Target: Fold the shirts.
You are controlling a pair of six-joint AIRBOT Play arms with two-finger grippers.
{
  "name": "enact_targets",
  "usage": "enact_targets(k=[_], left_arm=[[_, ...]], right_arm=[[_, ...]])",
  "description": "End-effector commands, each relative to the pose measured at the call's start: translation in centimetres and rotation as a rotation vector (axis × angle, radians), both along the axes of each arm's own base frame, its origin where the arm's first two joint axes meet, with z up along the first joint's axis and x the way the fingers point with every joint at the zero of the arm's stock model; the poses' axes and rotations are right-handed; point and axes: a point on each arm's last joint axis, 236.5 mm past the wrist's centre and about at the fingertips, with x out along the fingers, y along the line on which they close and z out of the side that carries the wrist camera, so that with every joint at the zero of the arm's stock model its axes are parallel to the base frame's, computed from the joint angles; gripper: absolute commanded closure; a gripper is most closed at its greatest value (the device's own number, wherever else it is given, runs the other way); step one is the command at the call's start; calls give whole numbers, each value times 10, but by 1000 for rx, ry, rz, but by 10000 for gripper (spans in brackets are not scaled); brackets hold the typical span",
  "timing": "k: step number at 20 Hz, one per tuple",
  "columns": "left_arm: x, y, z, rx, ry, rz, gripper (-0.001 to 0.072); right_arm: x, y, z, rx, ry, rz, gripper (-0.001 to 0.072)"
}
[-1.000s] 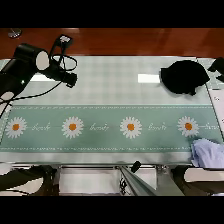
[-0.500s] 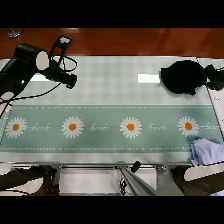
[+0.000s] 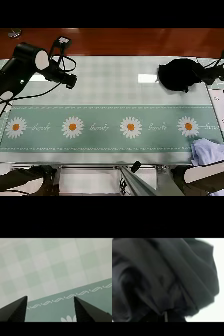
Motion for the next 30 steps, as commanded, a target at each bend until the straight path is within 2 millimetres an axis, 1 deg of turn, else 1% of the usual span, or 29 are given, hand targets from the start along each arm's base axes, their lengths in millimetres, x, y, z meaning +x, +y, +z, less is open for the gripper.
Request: enact_targets(k=[1,2,3,4,5,6,7,8,9,10,11,12,13,15,17,18,19,20,21,22,23,24,26,27,29,30], left_arm=[[-5,-6,27,-5,-5,-8,-2],[-2,-13,46,-19,-44,-18,-2],[0,-19,72,-40,-99,-29,-2],[0,-25,102,-63,-157,-39,-2],[-3,-30,135,-91,-222,-52,-2],[-10,-36,174,-124,-299,-69,-2],[-21,-41,214,-162,-380,-88,-2],[-34,-45,251,-202,-459,-108,-2],[-50,-46,286,-261,-533,-105,-2],[-66,-45,312,-320,-580,-87,-2],[-85,-41,329,-358,-603,-78,-2],[-101,-36,335,-378,-600,-69,-2],[-117,-28,335,-389,-572,-48,-2],[-144,-13,322,-369,-490,-20,-2],[-161,-3,304,-328,-400,-5,-2],[-169,0,295,-306,-354,2,-2],[-174,3,286,-288,-311,10,-2],[-177,4,279,-280,-283,21,-2],[-177,3,273,-279,-262,27,-1],[-178,0,264,-274,-234,23,-2],[-179,0,254,-261,-207,23,-2],[-179,0,241,-243,-173,29,-1],[-183,2,211,-198,-99,35,-1],[-184,3,196,-180,-71,36,-1],[-185,-1,165,-175,-44,22,-1],[-187,-4,147,-185,-26,25,0]], right_arm=[[1,12,97,-148,-183,128,684],[-4,20,145,-152,-276,120,684],[-13,35,196,-147,-385,133,685],[-26,50,245,-157,-493,163,684],[-44,67,294,-170,-603,190,684],[-69,84,344,-179,-718,202,685],[-95,97,387,-192,-816,201,685],[-125,109,424,-219,-905,201,684],[-151,119,450,-251,-965,206,685],[-177,130,469,-279,-1009,218,685],[-197,141,480,-291,-1034,236,685],[-213,152,483,-294,-1036,262,684],[-223,162,478,-290,-1014,297,685],[-231,178,452,-261,-913,382,685],[-229,188,418,-201,-781,452,685],[-229,193,398,-175,-703,496,685],[-229,196,367,-187,-583,554,685],[-232,198,331,-212,-437,619,686],[-239,203,290,-220,-277,685,686],[-245,216,261,-210,-180,749,685],[-248,239,239,-181,-142,813,686],[-248,266,223,-141,-143,856,686],[-244,322,193,-88,-180,919,685],[-242,349,175,-71,-194,948,685],[-245,396,134,-24,-168,991,685],[-249,416,112,-12,-134,1017,685]])
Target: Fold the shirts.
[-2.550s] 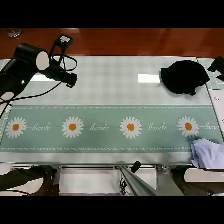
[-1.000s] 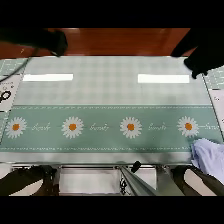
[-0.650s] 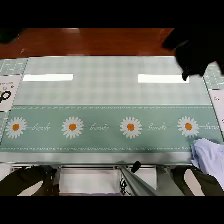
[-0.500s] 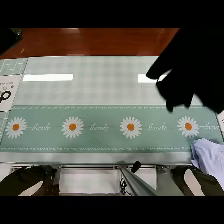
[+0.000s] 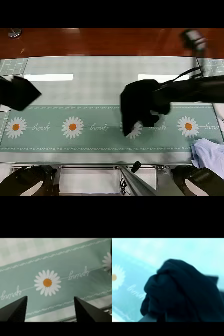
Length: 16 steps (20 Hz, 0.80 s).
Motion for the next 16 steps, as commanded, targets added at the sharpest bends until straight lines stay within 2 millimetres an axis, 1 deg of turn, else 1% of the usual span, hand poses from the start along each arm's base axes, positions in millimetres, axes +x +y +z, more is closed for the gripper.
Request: enact_targets(k=[1,3,5,6,7,8,9,11,12,14,16], left_arm=[[-8,-7,-61,-7,76,-6,0],[-20,-10,-105,-28,143,16,0],[-31,-17,-147,-65,200,34,0],[-36,-24,-167,-98,231,42,0],[-42,-34,-184,-135,264,35,0],[-47,-46,-200,-183,300,31,1],[-50,-59,-212,-237,325,33,0],[-51,-81,-232,-333,357,35,1],[-50,-87,-240,-362,363,38,0],[-44,-98,-254,-395,366,30,0],[-34,-111,-266,-413,362,11,0]], right_arm=[[-16,79,-77,-16,75,96,685],[-29,101,-120,-68,164,145,685],[-37,108,-150,-112,230,161,683],[-38,109,-157,-119,249,159,618],[-38,107,-157,-112,267,151,378],[-37,102,-152,-110,277,144,233],[-35,90,-142,-123,277,141,231],[-26,53,-116,-172,236,115,228],[-19,27,-103,-210,192,82,225],[-2,-39,-76,-317,92,-27,225],[11,-108,-55,-409,29,-182,225]])
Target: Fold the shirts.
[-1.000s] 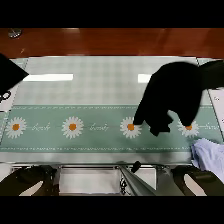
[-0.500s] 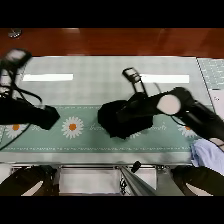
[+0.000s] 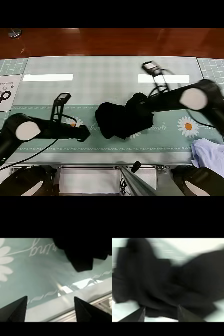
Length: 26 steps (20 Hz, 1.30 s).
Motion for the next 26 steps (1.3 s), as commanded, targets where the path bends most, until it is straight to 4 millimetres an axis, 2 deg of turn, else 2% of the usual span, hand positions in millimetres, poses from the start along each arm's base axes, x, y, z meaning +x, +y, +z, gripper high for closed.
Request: enact_targets(k=[1,3,6,11,14,15,16,17,18,19,23,25,26], left_arm=[[15,-31,-24,-89,-13,-6,1],[15,-44,-47,-74,14,-25,1],[18,-58,-76,-48,28,-29,0],[42,-83,-80,-117,-47,51,0],[41,-92,-86,-124,-53,56,2],[40,-94,-89,-119,-48,50,48],[38,-95,-92,-115,-40,50,262],[40,-95,-93,-119,-39,61,443],[44,-96,-92,-124,-53,69,534],[48,-96,-91,-128,-66,75,686],[42,-96,-87,-129,-46,60,685],[37,-96,-84,-127,-35,41,685],[34,-95,-81,-127,-31,32,685]], right_arm=[[13,-119,32,-203,-112,-206,225],[15,-162,36,-220,-105,-302,224],[12,-198,32,-186,-61,-398,208],[9,-224,33,-124,-41,-485,208],[9,-230,33,-124,-42,-503,208],[9,-230,33,-124,-42,-504,208],[9,-230,33,-123,-43,-504,208],[9,-230,33,-123,-43,-504,208],[9,-230,33,-123,-43,-504,208],[9,-230,33,-123,-43,-504,209],[13,-229,24,-111,-14,-506,212],[22,-219,2,-66,33,-487,211],[25,-205,-13,-15,75,-445,209]])
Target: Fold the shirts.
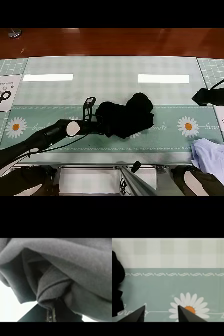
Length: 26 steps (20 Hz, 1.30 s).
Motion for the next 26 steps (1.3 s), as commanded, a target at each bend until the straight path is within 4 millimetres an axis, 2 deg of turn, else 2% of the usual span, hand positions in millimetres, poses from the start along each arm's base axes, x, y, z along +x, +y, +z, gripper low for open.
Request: enact_targets(k=[1,2,3,7,11,17,20,21,23,24,25,26], left_arm=[[-10,0,6,0,18,-33,685],[-13,0,9,-2,25,-42,685],[-16,1,11,-4,31,-51,685],[-34,3,15,3,81,-94,684],[-41,5,14,12,106,-108,684],[-41,4,14,11,106,-108,684],[-41,4,14,11,105,-108,684],[-40,4,14,11,104,-107,684],[-37,4,15,8,96,-100,684],[-36,5,15,8,96,-94,684],[-33,7,15,7,96,-85,684],[-29,10,15,6,95,-72,684]], right_arm=[[11,37,-40,175,78,73,207],[14,53,-55,254,111,90,142],[19,67,-67,335,137,99,126],[50,101,-108,560,174,91,126],[70,131,-125,781,188,48,128],[75,126,-154,715,203,25,131],[73,147,-162,652,205,86,136],[73,156,-166,628,205,96,180],[73,173,-170,593,205,111,184],[71,181,-171,583,209,123,240],[69,186,-172,577,212,139,338],[68,190,-172,573,215,150,469]])
